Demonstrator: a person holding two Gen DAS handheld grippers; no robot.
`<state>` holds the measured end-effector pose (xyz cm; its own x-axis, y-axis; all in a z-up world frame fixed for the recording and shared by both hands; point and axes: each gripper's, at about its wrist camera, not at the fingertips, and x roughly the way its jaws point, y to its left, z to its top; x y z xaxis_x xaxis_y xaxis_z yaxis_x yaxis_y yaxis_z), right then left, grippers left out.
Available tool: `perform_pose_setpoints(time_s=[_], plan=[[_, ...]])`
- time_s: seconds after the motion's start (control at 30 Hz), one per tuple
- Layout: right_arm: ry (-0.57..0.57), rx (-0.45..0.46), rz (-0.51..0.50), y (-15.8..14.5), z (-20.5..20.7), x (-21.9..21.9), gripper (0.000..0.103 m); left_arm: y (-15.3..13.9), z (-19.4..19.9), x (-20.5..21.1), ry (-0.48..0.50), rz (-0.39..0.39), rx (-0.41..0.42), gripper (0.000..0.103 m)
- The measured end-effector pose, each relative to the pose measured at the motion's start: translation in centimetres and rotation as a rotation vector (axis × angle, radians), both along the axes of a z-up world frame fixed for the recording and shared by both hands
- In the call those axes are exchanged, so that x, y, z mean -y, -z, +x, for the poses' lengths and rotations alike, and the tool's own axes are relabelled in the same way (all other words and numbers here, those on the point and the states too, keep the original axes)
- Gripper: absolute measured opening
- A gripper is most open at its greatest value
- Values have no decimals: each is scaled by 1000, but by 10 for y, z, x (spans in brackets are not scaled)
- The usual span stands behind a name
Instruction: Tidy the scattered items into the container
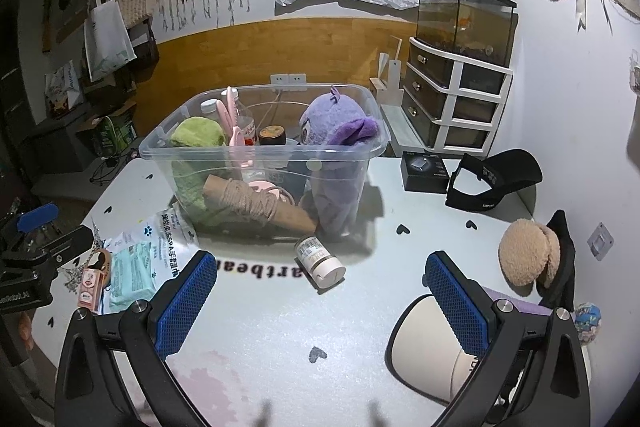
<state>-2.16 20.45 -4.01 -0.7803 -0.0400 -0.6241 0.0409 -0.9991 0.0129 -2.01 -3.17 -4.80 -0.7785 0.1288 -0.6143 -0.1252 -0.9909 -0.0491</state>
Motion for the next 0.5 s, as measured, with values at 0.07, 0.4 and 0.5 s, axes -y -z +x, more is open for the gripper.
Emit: perform_pose_setpoints(time_s=[0.07, 0.4, 0.5], plan=[[1, 3, -2, 0, -1, 0, 103, 0, 0, 0, -4, -1, -6, 103], [-2, 5, 1, 0, -2, 0, 103, -1, 1, -3, 15, -10, -20, 103], [-4, 5, 1, -2, -3, 1, 103, -1, 2, -6, 20, -22, -26, 103]])
